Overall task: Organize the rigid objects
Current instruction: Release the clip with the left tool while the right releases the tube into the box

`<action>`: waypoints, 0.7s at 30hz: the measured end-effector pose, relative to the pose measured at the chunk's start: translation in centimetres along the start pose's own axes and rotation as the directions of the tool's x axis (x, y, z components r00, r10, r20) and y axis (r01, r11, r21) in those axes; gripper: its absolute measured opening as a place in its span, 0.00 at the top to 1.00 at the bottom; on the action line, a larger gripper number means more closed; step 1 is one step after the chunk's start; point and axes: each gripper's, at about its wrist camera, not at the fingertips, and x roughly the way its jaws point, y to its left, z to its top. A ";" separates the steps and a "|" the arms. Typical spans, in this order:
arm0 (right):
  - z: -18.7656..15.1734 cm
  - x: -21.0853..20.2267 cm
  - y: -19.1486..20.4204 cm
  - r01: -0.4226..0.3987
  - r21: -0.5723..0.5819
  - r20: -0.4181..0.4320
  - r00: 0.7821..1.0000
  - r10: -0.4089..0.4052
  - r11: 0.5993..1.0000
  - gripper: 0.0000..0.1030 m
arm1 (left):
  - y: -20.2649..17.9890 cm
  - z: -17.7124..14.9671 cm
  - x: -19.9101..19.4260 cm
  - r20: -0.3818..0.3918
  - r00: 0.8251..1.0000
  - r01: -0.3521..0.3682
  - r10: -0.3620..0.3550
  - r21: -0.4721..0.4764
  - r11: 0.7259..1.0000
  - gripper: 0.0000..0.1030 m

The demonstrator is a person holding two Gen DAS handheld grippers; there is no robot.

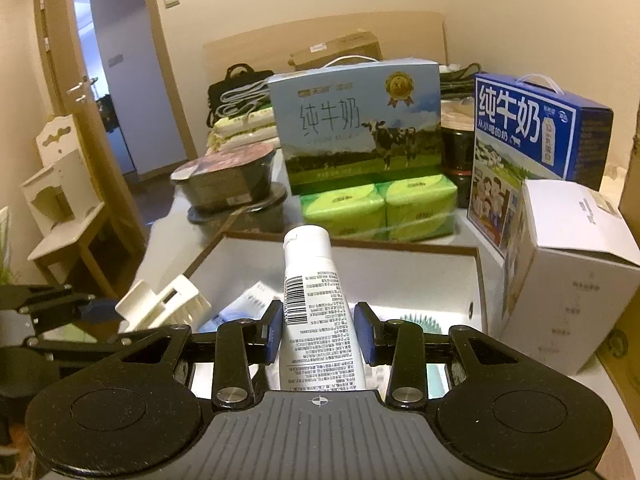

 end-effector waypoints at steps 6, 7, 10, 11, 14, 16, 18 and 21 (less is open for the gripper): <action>-0.1 3.5 -0.9 0.025 0.025 -0.039 0.999 -0.024 0.999 0.63 | 0.3 0.1 3.1 -0.045 0.999 0.000 -0.002 -0.029 1.000 0.63; -0.3 4.0 -1.1 0.028 0.029 -0.047 0.999 -0.026 0.999 0.63 | 0.3 0.0 3.5 -0.054 0.999 0.000 -0.002 -0.031 1.000 0.63; -1.0 5.3 -1.5 0.036 0.041 -0.073 0.997 -0.033 0.999 0.63 | 0.7 -0.3 5.0 -0.080 0.997 0.001 -0.005 -0.044 0.999 0.63; -1.2 5.7 -1.7 0.037 0.047 -0.081 0.996 -0.033 0.998 0.63 | 0.8 -0.5 5.4 -0.089 0.996 0.001 -0.005 -0.047 0.999 0.63; -1.8 6.7 -2.1 0.040 0.064 -0.102 0.994 -0.034 0.997 0.63 | 0.9 -0.8 6.3 -0.104 0.995 -0.002 -0.002 -0.044 0.999 0.63; -2.1 7.1 -2.3 0.041 0.070 -0.112 0.993 -0.033 0.997 0.63 | 1.0 -1.0 6.8 -0.114 0.993 0.000 -0.005 -0.047 0.999 0.63; -2.4 7.5 -2.4 0.041 0.073 -0.122 0.992 -0.032 0.996 0.63 | 1.0 -1.2 7.2 -0.125 0.992 0.004 -0.010 -0.052 0.999 0.63; -2.8 8.0 -2.4 0.044 0.075 -0.132 0.991 -0.034 0.996 0.63 | 1.0 -1.3 7.7 -0.134 0.991 0.020 -0.028 -0.058 0.998 0.63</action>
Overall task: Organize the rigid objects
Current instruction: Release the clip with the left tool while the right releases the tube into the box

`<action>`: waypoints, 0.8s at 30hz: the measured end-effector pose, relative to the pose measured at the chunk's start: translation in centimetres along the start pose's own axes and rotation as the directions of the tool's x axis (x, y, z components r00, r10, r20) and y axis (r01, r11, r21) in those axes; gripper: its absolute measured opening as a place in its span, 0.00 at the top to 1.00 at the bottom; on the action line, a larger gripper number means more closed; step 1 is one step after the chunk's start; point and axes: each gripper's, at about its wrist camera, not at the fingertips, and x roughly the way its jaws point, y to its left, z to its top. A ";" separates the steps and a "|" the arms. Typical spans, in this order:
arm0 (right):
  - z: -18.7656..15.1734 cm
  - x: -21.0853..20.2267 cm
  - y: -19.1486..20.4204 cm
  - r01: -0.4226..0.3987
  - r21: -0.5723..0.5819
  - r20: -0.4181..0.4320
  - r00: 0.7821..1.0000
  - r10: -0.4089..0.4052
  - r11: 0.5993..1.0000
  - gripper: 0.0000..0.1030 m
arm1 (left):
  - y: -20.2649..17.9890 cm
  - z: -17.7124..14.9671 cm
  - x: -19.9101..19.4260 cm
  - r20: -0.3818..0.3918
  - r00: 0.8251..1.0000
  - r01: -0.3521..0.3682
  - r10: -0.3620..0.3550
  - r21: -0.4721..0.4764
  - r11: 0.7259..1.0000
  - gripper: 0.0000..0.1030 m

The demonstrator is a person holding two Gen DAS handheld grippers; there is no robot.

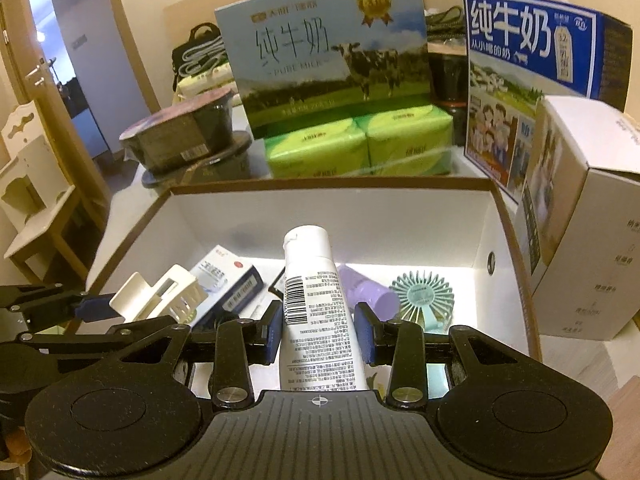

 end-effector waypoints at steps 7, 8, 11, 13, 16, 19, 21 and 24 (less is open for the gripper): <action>-0.4 0.5 0.1 0.001 0.010 -0.007 1.000 -0.001 1.000 0.62 | 0.0 0.0 0.0 0.004 1.000 0.004 -0.004 -0.004 1.000 0.59; -0.4 0.5 0.1 0.002 0.011 -0.006 1.000 -0.002 1.000 0.62 | 0.0 0.0 0.0 0.003 1.000 0.003 -0.003 -0.004 1.000 0.58; -0.4 0.5 0.1 0.000 0.014 -0.006 1.000 0.000 1.000 0.62 | 0.3 -0.1 0.0 0.002 1.000 -0.002 0.002 -0.010 1.000 0.52; -0.3 0.2 -0.1 -0.017 0.031 0.013 1.000 0.017 0.999 0.62 | 0.4 -0.1 -0.1 0.005 1.000 -0.003 0.003 -0.016 1.000 0.49; 0.0 -0.3 -0.1 -0.041 0.051 0.017 0.999 0.040 0.998 0.58 | 0.7 -0.2 -0.5 0.017 1.000 0.004 -0.004 -0.029 1.000 0.44; -0.1 -1.1 0.2 -0.029 0.030 0.039 0.999 0.028 0.999 0.42 | 0.8 -0.3 -0.9 0.026 1.000 0.008 -0.007 -0.039 0.999 0.40; -0.3 -1.6 0.2 -0.024 0.025 0.048 0.999 0.023 0.999 0.36 | 0.8 -0.4 -1.3 0.033 0.999 0.008 -0.007 -0.042 0.999 0.39; -0.7 -2.5 0.3 -0.025 0.020 0.049 0.999 0.024 0.999 0.33 | 0.8 -0.7 -2.0 0.038 0.999 0.010 -0.009 -0.043 0.999 0.38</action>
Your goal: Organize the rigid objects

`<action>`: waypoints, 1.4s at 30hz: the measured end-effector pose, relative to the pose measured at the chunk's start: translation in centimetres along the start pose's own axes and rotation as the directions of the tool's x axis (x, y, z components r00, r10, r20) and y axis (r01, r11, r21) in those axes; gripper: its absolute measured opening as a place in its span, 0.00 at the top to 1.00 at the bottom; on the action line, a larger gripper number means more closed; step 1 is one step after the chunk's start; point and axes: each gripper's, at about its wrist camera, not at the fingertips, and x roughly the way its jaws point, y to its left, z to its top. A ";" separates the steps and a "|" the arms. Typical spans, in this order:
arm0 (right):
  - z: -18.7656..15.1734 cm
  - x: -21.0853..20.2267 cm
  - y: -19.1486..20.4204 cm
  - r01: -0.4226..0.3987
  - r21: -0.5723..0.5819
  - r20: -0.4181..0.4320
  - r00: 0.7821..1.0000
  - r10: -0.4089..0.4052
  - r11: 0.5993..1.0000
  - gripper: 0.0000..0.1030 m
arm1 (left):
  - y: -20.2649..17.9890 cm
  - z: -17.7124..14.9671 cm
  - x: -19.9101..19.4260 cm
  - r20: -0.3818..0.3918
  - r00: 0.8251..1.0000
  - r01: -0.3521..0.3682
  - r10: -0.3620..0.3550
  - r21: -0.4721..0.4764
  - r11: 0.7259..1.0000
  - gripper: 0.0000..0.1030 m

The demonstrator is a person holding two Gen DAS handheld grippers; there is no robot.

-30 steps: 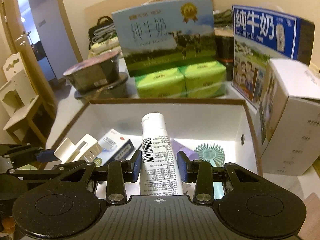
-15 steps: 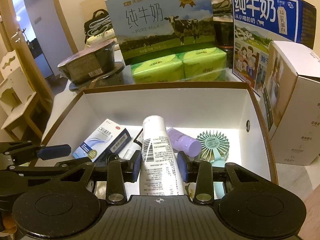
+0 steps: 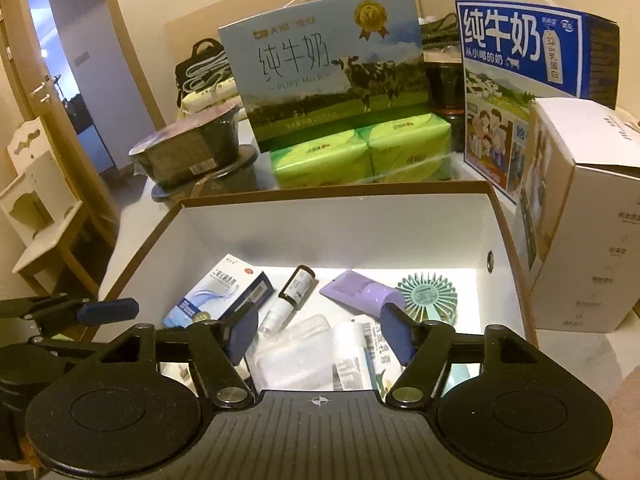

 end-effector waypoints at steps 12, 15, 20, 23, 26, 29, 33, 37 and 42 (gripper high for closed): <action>-2.7 -6.1 0.2 0.019 -0.011 0.046 0.999 -0.019 1.000 0.31 | -0.2 -1.3 -5.0 0.050 0.999 -0.016 0.017 -0.028 0.999 0.28; -3.4 -7.9 0.2 0.016 -0.002 0.059 0.998 -0.016 1.000 0.31 | -0.6 -1.7 -6.6 0.067 0.998 -0.007 0.009 -0.029 1.000 0.26; -5.0 -11.0 0.6 0.023 0.014 0.063 0.998 -0.024 1.000 0.31 | -1.9 -2.8 -9.7 0.091 0.996 -0.017 0.017 -0.006 1.000 0.21; -6.3 -12.9 1.2 0.042 0.001 0.065 0.997 -0.042 0.999 0.31 | -2.9 -3.9 -11.8 0.103 0.995 -0.014 0.014 0.005 1.000 0.21; -8.0 -15.1 1.5 0.052 0.013 0.066 0.996 -0.053 0.999 0.31 | -3.9 -5.0 -14.0 0.104 0.994 -0.021 0.020 0.015 1.000 0.20; -9.4 -17.0 1.8 0.051 0.022 0.067 0.996 -0.052 0.998 0.31 | -4.9 -6.4 -16.2 0.108 0.994 -0.036 0.033 0.022 0.999 0.19; -11.2 -20.0 2.5 0.051 0.033 0.075 0.996 -0.054 0.998 0.31 | -6.0 -8.5 -19.3 0.113 0.993 -0.044 0.042 0.019 0.999 0.19; -12.9 -22.9 3.0 0.037 0.067 0.083 0.996 -0.043 0.997 0.31 | -6.6 -10.5 -22.5 0.109 0.993 -0.048 0.050 -0.027 0.998 0.19; -14.7 -26.1 3.9 0.023 0.094 0.077 0.997 -0.030 0.995 0.31 | -7.4 -13.4 -26.6 0.108 0.991 -0.067 0.075 -0.074 0.995 0.19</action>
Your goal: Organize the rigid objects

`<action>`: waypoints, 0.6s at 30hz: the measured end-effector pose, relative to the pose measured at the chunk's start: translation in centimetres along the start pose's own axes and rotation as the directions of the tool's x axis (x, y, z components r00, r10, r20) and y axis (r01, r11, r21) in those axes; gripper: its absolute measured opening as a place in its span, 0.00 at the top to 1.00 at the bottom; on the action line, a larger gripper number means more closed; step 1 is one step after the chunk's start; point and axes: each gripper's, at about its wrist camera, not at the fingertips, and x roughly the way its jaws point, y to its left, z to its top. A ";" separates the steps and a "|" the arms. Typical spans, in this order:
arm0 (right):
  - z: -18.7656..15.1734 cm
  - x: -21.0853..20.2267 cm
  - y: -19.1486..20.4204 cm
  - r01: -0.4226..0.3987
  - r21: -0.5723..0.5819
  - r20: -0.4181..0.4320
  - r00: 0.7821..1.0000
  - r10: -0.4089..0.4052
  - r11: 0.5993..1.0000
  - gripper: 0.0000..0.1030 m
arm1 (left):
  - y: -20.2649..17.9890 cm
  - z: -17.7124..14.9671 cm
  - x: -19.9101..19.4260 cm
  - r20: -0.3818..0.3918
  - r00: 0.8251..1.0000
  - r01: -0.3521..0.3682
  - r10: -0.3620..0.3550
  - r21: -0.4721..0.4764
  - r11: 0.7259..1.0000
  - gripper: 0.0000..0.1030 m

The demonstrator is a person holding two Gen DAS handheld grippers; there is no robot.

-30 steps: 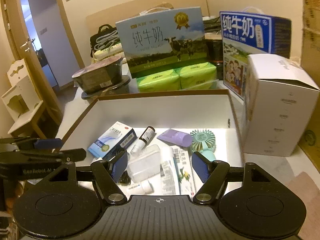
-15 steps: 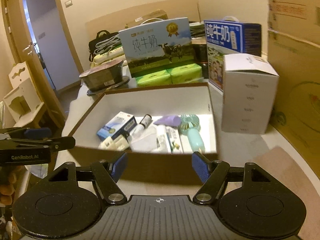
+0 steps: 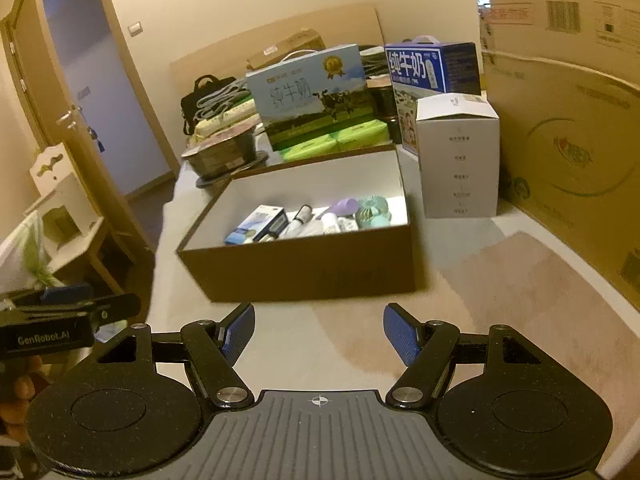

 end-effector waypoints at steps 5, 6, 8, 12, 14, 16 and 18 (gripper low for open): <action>-2.3 -2.7 1.1 -0.005 -0.020 -0.034 0.999 0.005 1.000 0.31 | -0.5 -2.8 -3.8 -0.015 0.999 -0.038 0.038 -0.020 0.999 0.19; -2.8 -3.1 1.3 -0.008 -0.027 -0.041 0.999 0.006 1.000 0.31 | -0.6 -3.3 -4.4 -0.018 0.999 -0.044 0.044 -0.025 0.999 0.19; -3.8 -4.1 1.8 -0.011 -0.042 -0.054 0.999 0.009 0.999 0.31 | -0.7 -4.3 -5.5 -0.026 0.999 -0.049 0.048 -0.036 0.998 0.19; -5.7 -5.5 2.5 -0.015 -0.063 -0.075 0.997 0.010 0.998 0.31 | -1.0 -6.4 -7.4 -0.046 0.997 -0.057 0.054 -0.049 0.997 0.19; -6.8 -6.1 2.9 -0.014 -0.068 -0.087 0.996 0.008 0.998 0.31 | -1.1 -7.4 -8.2 -0.055 0.997 -0.051 0.048 -0.055 0.997 0.19; -7.7 -6.7 3.2 -0.011 -0.072 -0.094 0.996 0.004 0.997 0.31 | -1.4 -8.3 -8.7 -0.068 0.997 -0.046 0.042 -0.053 0.998 0.20; -8.7 -7.4 3.5 -0.001 -0.072 -0.104 0.995 -0.007 0.997 0.31 | -1.7 -9.0 -9.1 -0.079 0.996 -0.041 0.037 -0.043 0.998 0.20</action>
